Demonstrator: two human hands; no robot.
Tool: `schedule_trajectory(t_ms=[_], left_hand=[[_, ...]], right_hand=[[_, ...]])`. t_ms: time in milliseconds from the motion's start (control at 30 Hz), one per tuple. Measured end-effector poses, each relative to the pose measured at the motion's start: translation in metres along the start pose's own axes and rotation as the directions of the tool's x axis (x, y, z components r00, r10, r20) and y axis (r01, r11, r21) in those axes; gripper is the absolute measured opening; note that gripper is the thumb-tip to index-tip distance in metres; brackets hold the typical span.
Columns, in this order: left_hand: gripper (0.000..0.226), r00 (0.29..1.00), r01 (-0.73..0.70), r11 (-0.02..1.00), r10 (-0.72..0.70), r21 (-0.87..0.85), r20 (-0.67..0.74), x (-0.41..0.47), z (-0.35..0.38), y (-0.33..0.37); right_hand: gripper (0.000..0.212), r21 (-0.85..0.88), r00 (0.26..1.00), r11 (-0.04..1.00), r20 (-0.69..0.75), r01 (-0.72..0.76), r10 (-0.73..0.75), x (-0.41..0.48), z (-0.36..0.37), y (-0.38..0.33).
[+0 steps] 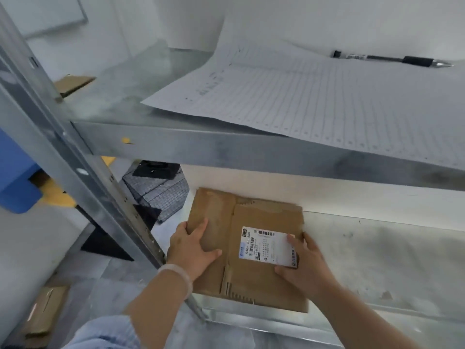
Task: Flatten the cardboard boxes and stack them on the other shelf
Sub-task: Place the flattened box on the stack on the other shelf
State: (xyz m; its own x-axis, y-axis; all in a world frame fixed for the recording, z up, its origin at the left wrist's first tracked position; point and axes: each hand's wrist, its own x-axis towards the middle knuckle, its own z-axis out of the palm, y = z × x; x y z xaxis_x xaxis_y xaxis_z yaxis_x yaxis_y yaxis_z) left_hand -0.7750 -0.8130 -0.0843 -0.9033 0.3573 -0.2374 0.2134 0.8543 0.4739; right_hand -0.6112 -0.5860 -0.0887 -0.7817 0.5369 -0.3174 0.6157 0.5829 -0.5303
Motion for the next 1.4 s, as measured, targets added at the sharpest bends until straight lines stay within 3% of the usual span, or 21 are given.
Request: schedule_trajectory(t_ms=[200,267,367,433,567,733,1067,1267,1400], left_hand=[[0.081,0.997,-0.039,0.955,0.020,0.293,0.069,0.007,0.012,-0.003],[0.070,0.982,-0.189,0.926,0.183,0.328,0.049,0.008,0.015,-0.004],[0.058,0.872,-0.482,0.804,0.479,0.349,0.101,0.013,0.021,0.000],[0.054,0.838,-0.536,0.756,0.530,0.376,0.131,0.017,0.021,0.004],[0.071,0.833,-0.542,0.715,0.525,0.442,0.173,0.028,0.020,0.001],[0.090,0.839,-0.538,0.712,0.503,0.452,0.206,0.032,0.029,-0.005],[0.091,0.842,-0.540,0.707,0.457,0.457,0.286,0.039,0.028,0.000],[0.091,0.813,-0.581,0.657,0.454,0.479,0.364,0.040,0.021,0.001],[0.096,0.807,-0.590,0.638,0.446,0.494,0.387,0.042,0.021,-0.002]], right_hand=[[0.092,-0.110,0.995,0.990,0.027,-0.093,0.097,0.004,0.013,-0.007],[0.090,-0.208,0.995,0.973,0.016,-0.097,0.102,0.005,0.014,-0.016],[0.092,-0.350,0.997,0.934,-0.011,-0.070,0.070,0.006,0.016,-0.028],[0.091,-0.320,0.999,0.946,0.004,-0.049,0.053,0.008,0.017,-0.030],[0.084,-0.418,0.999,0.908,-0.013,0.021,-0.029,0.011,0.020,-0.033],[0.108,-0.467,0.995,0.879,0.026,0.093,-0.092,0.015,0.031,-0.025],[0.112,-0.423,0.996,0.903,-0.020,0.073,-0.090,0.023,0.034,-0.019],[0.112,-0.380,0.989,0.913,0.088,0.146,-0.121,0.017,0.026,-0.008],[0.112,-0.399,0.987,0.903,0.085,0.160,-0.137,0.015,0.029,-0.003]])
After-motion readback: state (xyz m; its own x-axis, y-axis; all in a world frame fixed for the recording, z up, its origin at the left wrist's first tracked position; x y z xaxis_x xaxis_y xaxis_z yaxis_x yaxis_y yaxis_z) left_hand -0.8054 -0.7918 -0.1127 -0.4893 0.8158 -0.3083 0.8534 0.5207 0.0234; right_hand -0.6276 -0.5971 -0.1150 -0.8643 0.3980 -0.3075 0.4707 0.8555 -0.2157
